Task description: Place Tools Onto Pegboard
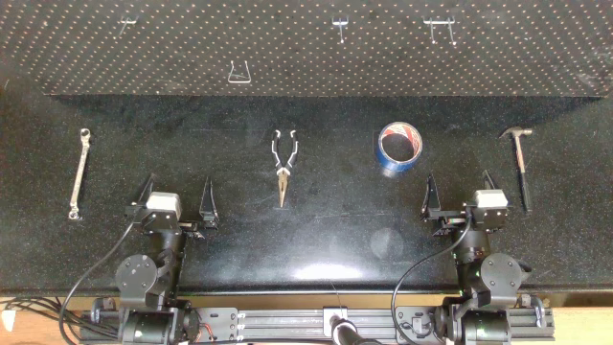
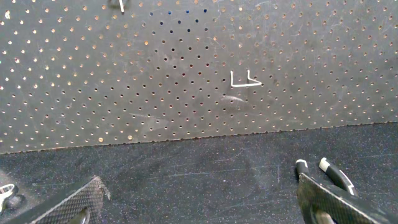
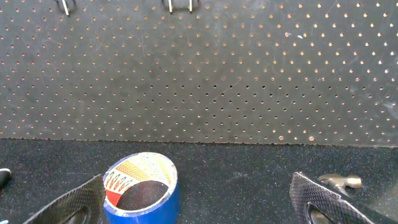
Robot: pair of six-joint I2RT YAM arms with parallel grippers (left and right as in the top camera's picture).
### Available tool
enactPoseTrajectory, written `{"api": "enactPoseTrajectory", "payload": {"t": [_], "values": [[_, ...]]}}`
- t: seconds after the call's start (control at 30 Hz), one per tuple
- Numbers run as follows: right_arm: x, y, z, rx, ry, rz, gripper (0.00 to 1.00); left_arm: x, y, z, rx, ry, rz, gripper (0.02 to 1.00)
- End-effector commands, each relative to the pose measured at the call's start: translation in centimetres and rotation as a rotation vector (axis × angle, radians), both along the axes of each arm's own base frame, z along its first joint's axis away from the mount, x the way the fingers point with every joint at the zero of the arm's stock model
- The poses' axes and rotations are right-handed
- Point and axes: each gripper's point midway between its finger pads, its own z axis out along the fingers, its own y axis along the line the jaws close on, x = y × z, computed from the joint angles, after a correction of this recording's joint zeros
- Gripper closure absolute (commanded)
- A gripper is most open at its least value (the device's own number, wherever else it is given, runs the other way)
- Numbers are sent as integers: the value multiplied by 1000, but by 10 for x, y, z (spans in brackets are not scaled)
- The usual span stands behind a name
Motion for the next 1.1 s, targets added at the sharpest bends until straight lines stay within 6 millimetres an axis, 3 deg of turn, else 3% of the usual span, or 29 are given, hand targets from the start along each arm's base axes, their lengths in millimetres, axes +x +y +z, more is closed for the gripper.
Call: {"api": "enactPoseTrajectory", "payload": {"t": [0.03, 0.37, 0.4, 0.47, 0.5, 0.53, 0.6, 0.63, 0.67, 0.7, 0.73, 0.83, 1.03, 1.1], "values": [[0, -2, -2, -3, 1, -11, 27, 0, 6, 0, 14, -2, 32, 23], [0, -2, -2, -3, 1, -11, 25, -1, 7, 0, 14, 17, 38, 23], [0, -2, -2, -3, 1, -11, 25, -6, 13, 10, -24, 71, 63, 23], [0, -2, -2, -3, 1, -11, 27, -19, 26, 54, -72, 317, 124, 23], [0, -2, -2, -3, 1, -11, 27, -24, 43, 91, -96, 545, 204, 23], [0, -2, -2, -3, 1, -11, 25, -18, 54, 118, -88, 651, 248, 23], [0, -2, -2, -3, 1, -11, 27, -10, 93, 148, 43, 889, 413, 23], [0, -2, -2, -3, 1, -11, 27, -17, 100, 142, 197, 1060, 343, 23], [0, -2, -2, -3, 1, -11, 27, -21, 115, 130, 226, 1160, 333, 23], [0, -2, -2, -3, 1, -11, 25, -31, 141, 103, 160, 1267, 332, 23], [0, -2, -2, -3, 1, -11, 27, -38, 174, 62, 74, 1359, 277, 23], [0, -2, -2, -3, 1, -11, 27, -17, 224, 0, 12, 1394, 188, 23], [0, -2, -2, -3, 1, -11, 25, 10, 258, -95, -46, 1484, 91, 23], [0, -2, -2, -3, 1, -11, 25, 14, 260, -115, -60, 1505, 82, 23]]}}
